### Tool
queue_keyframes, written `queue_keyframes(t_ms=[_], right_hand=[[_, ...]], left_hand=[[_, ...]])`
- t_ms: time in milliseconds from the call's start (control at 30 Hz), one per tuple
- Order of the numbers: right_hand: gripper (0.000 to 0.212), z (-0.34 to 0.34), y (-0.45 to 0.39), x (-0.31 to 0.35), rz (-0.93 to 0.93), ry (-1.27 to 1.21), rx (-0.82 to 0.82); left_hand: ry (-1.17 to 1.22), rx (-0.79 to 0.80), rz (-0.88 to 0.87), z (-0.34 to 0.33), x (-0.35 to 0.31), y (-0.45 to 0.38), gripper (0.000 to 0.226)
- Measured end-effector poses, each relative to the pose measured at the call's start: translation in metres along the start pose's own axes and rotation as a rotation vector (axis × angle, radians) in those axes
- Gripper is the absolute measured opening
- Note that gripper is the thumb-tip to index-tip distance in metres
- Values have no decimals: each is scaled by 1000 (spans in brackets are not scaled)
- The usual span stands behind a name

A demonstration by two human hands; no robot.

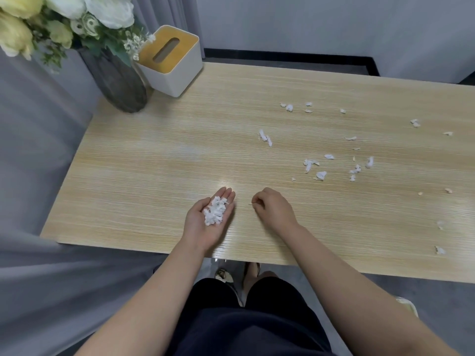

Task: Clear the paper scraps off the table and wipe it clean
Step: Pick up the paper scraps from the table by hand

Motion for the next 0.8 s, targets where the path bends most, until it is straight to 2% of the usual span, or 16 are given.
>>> queue_keyframes(t_ms=[133,267,533,800], right_hand=[[11,15,4,13,5,-102,-155],[7,33,1,41,129,-190,-282],[17,30,-5,51,164,-51,-169],[15,44,-10,28,117,-133,-311]], left_hand=[[-31,8,3,-1,0,-2,38],[-66,17,15,-5,2,-4,38],[-61,10,5,-14,3,-10,34],[-129,4,6,-24,-5,-26,42]])
Point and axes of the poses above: each hand's wrist, its own y-axis away from the middle knuckle, its own z-axis out of the back of the hand, x = y × z, the point moved 1 cm from there along -y, towards the middle knuckle, and after that the axes turned 15 degrees about z, right-handed, at the moved point
